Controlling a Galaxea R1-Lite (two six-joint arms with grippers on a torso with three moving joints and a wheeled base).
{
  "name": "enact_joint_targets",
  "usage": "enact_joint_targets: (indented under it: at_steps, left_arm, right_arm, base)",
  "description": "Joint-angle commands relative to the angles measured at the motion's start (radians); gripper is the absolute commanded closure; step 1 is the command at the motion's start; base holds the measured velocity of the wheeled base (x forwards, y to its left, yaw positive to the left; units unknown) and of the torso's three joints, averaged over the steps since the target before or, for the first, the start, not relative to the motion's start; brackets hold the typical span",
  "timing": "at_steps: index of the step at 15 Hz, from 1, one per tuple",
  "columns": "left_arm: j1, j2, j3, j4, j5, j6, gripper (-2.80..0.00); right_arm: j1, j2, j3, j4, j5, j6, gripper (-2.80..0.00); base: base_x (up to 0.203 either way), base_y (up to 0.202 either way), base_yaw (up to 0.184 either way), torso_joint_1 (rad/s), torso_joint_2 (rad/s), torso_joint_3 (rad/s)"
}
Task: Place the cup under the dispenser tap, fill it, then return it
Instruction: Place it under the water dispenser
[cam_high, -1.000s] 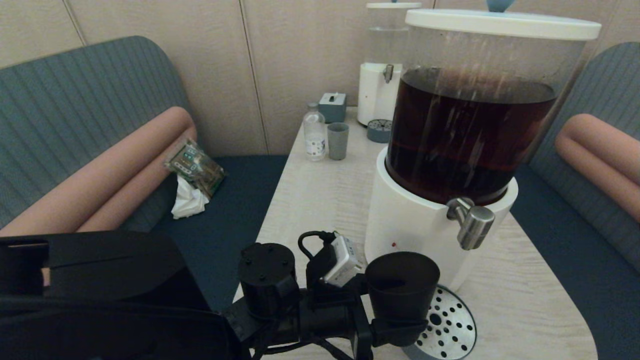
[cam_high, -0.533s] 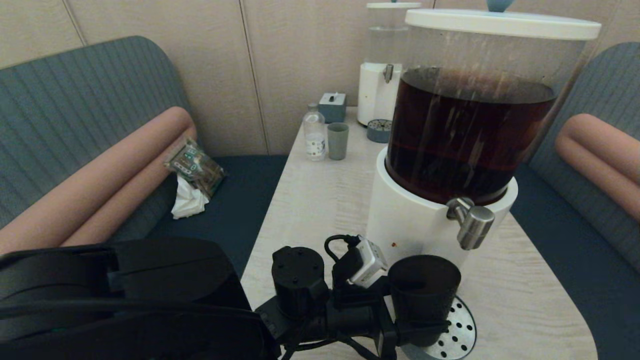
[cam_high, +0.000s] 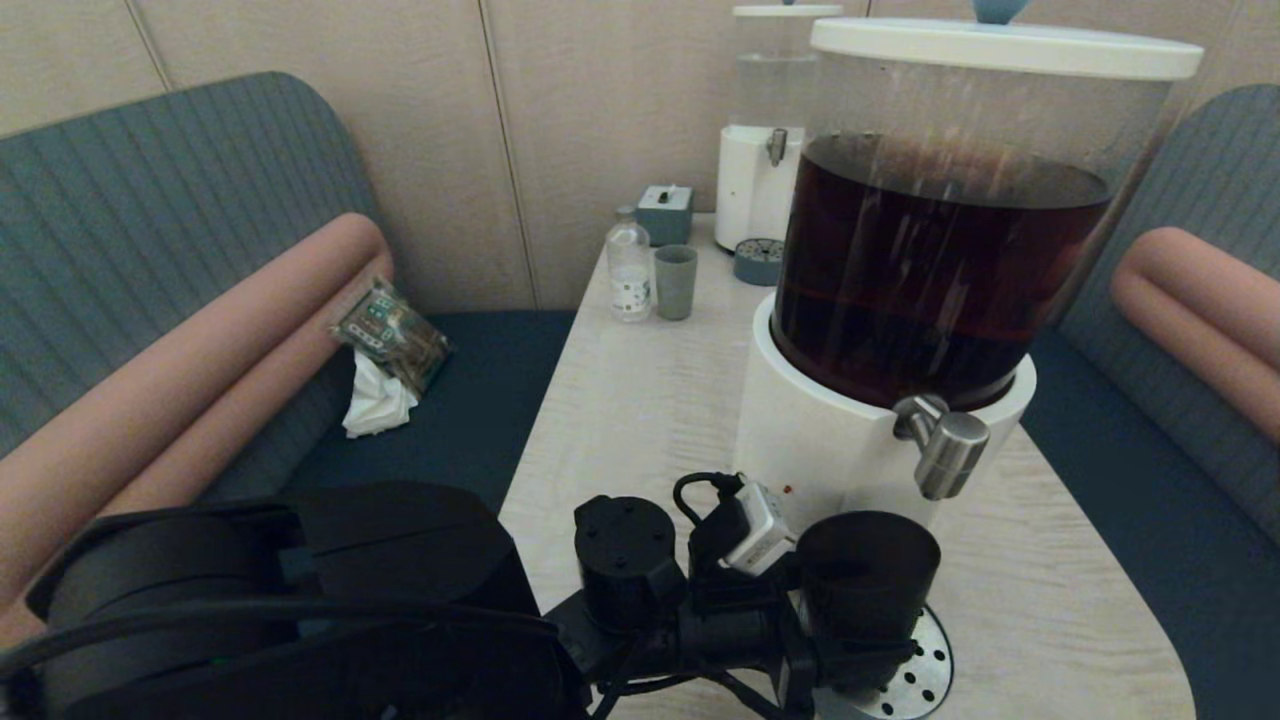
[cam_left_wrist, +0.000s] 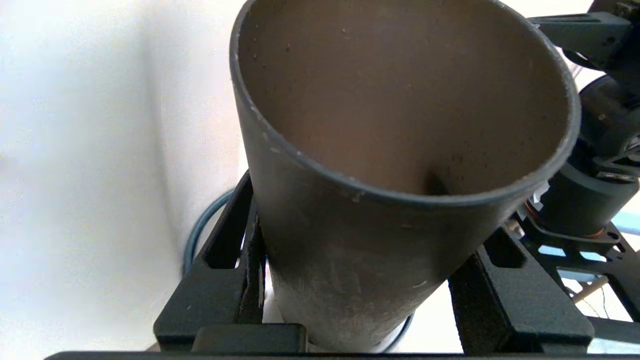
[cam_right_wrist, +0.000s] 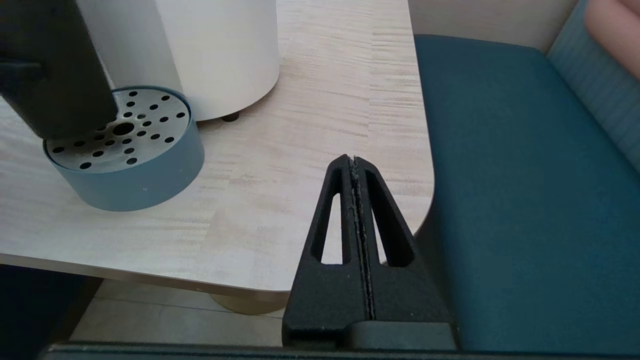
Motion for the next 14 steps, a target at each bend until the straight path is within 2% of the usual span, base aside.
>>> enact_joint_targets:
  at_steps: [1,14]
  left_arm:
    - [-0.008,0.018,-0.019,-0.008,-0.004,-0.001,0.0]
    - [-0.006,0.037,-0.075,0.027,-0.005,0.009,0.0]
  right_arm:
    - [0.0,-0.003,0.006,0.0,0.001,0.0,0.0]
    - [0.0,-0.003,0.006,0.0,0.001,0.0,0.0]
  base:
    - [0.0,0.0,0.0,0.0,0.0,0.0]
    - [0.0,0.0,0.0,0.0,0.0,0.0]
